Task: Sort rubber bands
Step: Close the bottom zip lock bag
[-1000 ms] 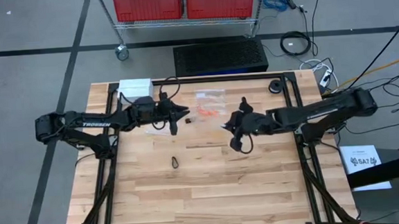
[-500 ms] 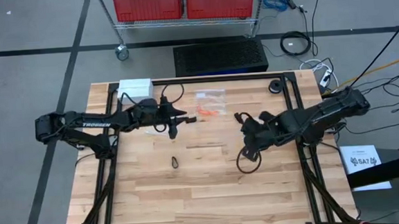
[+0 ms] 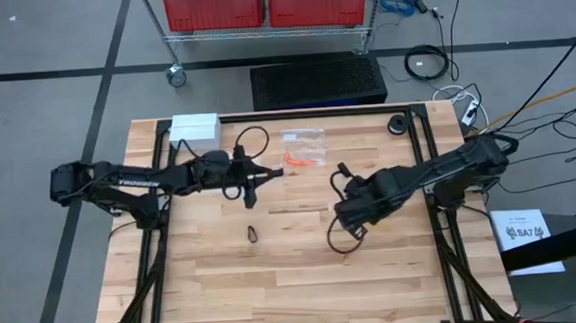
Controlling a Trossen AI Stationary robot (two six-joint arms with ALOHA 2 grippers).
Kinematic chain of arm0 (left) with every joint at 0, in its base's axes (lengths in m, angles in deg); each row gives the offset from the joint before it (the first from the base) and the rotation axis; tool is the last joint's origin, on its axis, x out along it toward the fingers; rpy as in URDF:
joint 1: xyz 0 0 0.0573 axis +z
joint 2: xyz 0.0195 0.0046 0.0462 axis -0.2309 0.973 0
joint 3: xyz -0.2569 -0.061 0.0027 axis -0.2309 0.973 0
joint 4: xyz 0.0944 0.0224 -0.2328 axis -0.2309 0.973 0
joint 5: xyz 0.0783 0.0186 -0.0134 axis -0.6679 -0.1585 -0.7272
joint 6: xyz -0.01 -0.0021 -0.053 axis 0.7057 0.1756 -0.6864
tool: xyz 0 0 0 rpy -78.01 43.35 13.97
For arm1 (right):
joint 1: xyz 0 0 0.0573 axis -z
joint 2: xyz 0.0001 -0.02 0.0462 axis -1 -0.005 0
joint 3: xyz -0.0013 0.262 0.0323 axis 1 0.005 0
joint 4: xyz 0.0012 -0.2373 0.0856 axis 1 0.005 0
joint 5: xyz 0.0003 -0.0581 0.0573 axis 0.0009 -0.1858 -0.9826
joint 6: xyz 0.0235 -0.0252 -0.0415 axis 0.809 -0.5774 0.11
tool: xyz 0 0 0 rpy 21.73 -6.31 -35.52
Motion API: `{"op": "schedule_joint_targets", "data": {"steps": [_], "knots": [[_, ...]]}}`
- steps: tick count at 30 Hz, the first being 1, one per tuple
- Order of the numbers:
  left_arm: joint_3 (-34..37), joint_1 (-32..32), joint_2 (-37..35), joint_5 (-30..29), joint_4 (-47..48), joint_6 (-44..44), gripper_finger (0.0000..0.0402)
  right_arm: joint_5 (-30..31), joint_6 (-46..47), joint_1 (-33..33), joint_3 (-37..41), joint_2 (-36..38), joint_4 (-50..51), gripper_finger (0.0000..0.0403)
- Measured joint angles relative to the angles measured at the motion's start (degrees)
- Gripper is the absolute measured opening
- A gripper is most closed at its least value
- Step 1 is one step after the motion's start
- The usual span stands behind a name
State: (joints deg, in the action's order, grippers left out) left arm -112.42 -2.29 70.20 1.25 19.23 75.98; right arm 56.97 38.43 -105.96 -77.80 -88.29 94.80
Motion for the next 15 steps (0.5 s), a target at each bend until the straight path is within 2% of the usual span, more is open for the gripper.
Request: {"op": "schedule_joint_targets", "data": {"steps": [4,7,15], "knots": [[0.0,-1.01,0.0,-0.24,0.04,0.21,0.0104,-0.32,-0.54,2.0,-2.31,-4.49,-0.64,0.0002],[0.0,-1.48,0.0,-0.26,0.04,0.21,0.0104,-0.33,-2.49,3.39,-3.35,-7.51,-5.16,0.0022],[0.0,-2.24,0.0,-0.05,0.32,0.3,0.0104,-0.57,-12.76,6.52,-4.4,-10.56,-26.75,0.0141]]}}
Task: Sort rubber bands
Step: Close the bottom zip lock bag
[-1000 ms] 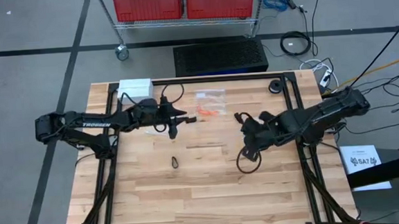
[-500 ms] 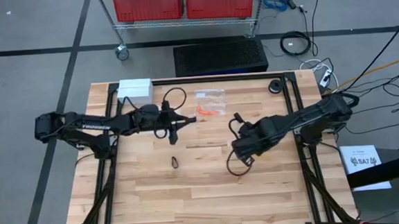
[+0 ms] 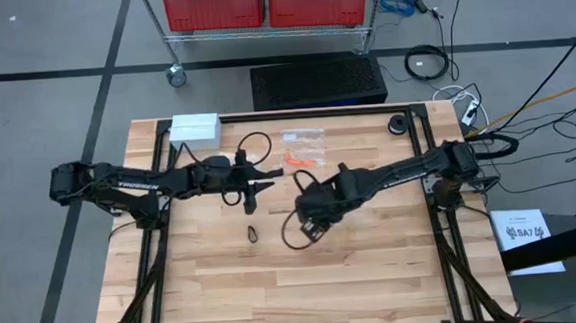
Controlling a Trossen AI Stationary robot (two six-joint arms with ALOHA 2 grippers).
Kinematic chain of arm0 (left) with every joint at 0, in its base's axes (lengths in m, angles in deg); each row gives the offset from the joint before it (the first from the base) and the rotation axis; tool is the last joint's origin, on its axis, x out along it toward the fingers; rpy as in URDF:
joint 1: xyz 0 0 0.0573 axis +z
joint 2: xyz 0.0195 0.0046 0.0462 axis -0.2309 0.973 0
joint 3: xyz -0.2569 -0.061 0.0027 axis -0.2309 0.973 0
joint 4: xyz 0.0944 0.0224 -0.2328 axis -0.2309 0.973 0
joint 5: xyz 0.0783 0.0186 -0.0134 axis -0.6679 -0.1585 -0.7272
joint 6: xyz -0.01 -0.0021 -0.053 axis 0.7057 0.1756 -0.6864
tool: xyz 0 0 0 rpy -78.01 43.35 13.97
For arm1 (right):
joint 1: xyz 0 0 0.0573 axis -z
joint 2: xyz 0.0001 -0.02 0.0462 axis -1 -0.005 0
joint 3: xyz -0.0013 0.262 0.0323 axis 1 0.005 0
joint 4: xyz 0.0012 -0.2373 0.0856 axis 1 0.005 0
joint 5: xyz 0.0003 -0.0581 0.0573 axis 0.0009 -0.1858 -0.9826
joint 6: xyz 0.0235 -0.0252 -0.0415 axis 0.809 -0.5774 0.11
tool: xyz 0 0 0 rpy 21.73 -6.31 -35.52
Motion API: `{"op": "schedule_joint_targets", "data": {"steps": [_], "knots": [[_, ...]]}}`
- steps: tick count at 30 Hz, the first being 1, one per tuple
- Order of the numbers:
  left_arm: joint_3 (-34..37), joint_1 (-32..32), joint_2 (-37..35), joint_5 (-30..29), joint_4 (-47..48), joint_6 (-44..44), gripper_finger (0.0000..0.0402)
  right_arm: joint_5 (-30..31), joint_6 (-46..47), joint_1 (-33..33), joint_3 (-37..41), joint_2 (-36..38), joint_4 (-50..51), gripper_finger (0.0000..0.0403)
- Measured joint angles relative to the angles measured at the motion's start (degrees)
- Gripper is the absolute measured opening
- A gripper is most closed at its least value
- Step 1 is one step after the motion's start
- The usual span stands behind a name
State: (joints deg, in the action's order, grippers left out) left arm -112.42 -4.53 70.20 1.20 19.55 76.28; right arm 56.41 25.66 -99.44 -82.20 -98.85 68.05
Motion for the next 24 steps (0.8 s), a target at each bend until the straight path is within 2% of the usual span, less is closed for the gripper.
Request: {"op": "schedule_joint_targets", "data": {"steps": [3,6,11,14,18,21,24], "knots": [[0.0,0.03,-0.02,0.25,0.15,0.01,0.0107,-0.06,-4.05,1.01,0.0,0.26,-3.69,0.0184],[0.0,0.02,-0.68,0.32,2.1,0.02,0.0113,-0.01,-7.18,2.02,0.0,0.97,-2.75,0.0212],[-0.02,0.03,-1.6,1.61,6.98,-0.98,0.0116,3.34,-12.93,3.08,0.4,1.11,3.49,0.022],[-0.02,0.04,-1.6,4.81,7.92,-3.08,0.0116,3.25,-16.48,3.46,3.89,1.34,2.88,0.0202],[-0.02,0.24,-1.6,5.51,7.47,-3.7,0.0116,2.83,-19.38,4.08,12.32,3.68,-1.4,0.0159],[-0.02,1.62,-1.62,5.46,5.98,-5.03,0.0116,2.06,-20.03,5.5,21.65,7.03,-9.63,0.0124],[-0.02,3.7,-1.6,5.46,5.81,-6.7,0.0116,0.16,-21.12,7.07,31.93,12.12,-21.93,0.0092]]}}
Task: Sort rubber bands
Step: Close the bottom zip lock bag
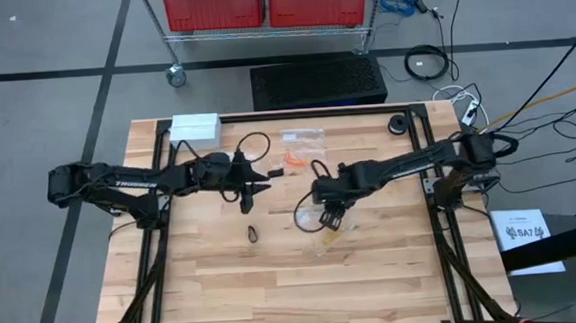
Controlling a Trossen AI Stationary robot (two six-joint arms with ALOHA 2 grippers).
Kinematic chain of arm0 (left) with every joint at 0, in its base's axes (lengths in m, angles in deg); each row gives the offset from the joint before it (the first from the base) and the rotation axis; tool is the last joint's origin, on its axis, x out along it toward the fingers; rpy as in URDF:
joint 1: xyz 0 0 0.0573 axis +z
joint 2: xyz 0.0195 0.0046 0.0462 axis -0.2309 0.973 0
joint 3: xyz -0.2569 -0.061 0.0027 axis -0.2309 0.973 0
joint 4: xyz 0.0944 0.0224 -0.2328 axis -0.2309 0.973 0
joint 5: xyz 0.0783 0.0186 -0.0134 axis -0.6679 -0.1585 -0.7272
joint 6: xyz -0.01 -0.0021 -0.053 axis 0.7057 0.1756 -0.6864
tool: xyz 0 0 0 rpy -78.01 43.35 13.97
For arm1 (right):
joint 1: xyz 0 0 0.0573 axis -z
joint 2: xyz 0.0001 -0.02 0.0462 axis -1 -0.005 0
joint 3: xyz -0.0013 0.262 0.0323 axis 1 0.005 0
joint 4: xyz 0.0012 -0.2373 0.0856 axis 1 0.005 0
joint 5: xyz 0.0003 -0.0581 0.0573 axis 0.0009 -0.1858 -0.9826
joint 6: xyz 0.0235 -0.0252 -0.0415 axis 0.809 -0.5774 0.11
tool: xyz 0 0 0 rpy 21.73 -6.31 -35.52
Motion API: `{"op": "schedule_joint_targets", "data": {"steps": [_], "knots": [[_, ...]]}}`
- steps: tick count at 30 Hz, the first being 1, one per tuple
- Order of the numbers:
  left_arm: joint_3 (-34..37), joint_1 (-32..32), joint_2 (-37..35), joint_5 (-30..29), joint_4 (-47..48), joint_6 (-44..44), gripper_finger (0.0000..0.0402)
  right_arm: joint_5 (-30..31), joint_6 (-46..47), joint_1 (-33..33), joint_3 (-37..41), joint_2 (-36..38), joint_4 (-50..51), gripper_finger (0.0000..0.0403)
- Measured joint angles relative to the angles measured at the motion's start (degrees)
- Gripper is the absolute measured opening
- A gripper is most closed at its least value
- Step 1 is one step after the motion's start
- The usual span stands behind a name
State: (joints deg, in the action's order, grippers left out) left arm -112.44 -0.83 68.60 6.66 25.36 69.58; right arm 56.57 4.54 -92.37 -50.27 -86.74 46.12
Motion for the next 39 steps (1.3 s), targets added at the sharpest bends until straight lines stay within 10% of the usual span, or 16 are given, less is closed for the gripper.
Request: {"op": "schedule_joint_targets", "data": {"steps": [9,18,30,39], "knots": [[4.95,6.73,0.0,9.04,-18.72,-6.82,0.0113,0.03,-2.32,6.0,22.76,12.73,-24.98,0.0033],[12.14,12.87,0.04,17.23,-34.04,-16.21,0.0063,-10.26,-15.79,11.77,24.9,7.84,-44.4,0.0055],[12.17,12.98,0.44,17.36,-30.17,-10.31,0.0081,-17.4,-37.0,12.85,13.51,-3.18,-38.87,0.0202],[12.17,12.98,0.46,17.38,-28.58,-10.31,0.0122,-21.37,-44.07,13.16,3.3,-13.1,-26.18,0.0172]]}}
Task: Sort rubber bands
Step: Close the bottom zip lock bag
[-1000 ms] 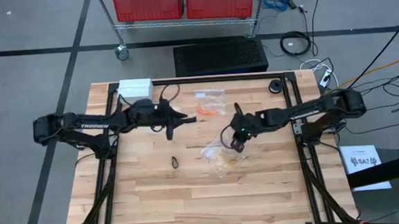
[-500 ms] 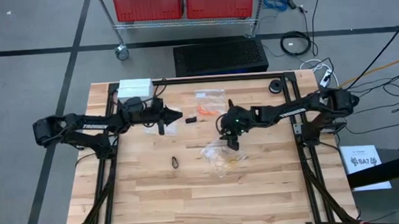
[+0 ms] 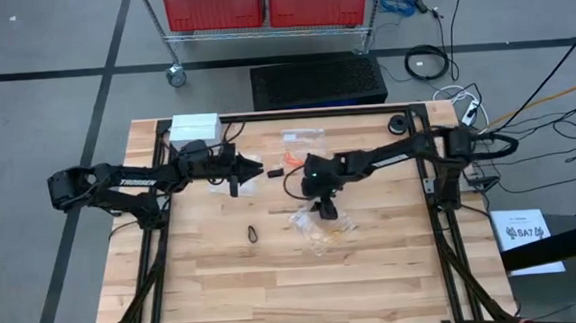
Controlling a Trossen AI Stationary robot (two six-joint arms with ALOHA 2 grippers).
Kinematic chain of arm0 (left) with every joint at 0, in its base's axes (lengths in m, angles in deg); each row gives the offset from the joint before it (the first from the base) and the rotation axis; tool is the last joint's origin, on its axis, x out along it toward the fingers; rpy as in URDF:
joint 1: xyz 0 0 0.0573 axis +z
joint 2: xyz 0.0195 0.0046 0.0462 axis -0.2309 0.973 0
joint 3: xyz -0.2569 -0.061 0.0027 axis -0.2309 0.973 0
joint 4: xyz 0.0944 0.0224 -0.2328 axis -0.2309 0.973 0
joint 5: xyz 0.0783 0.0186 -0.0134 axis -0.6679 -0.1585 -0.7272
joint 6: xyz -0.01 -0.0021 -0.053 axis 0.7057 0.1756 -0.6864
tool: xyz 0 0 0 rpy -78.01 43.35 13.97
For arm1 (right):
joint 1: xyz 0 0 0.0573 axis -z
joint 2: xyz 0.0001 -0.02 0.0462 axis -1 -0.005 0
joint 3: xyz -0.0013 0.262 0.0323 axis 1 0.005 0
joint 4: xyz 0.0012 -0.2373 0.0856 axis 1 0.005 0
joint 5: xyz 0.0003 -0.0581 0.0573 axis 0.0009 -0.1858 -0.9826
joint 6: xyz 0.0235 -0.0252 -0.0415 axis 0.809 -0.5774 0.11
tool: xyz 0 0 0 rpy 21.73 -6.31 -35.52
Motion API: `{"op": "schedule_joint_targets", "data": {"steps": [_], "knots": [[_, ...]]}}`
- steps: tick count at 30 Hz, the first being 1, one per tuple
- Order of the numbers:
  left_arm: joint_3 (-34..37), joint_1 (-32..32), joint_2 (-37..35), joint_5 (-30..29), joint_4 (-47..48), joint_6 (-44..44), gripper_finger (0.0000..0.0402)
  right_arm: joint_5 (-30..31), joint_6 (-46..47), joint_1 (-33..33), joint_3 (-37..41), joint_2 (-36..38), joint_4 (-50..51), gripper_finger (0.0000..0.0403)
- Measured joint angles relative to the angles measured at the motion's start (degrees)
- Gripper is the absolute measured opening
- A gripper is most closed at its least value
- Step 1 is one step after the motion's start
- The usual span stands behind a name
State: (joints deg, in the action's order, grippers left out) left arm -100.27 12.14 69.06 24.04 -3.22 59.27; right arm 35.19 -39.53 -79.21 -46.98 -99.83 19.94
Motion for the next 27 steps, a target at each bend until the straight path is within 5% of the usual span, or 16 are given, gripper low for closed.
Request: {"op": "schedule_joint_targets", "data": {"steps": [9,27], "knots": [[0.0,0.0,0.0,-1.16,-0.09,0.46,0.0123,0.87,-2.03,-0.13,-5.21,-0.54,4.89,0.0011],[-0.22,-0.15,0.0,-1.79,-6.7,0.31,0.0143,23.9,1.55,-3.17,-6.29,19.1,9.8,0.0001]]}}
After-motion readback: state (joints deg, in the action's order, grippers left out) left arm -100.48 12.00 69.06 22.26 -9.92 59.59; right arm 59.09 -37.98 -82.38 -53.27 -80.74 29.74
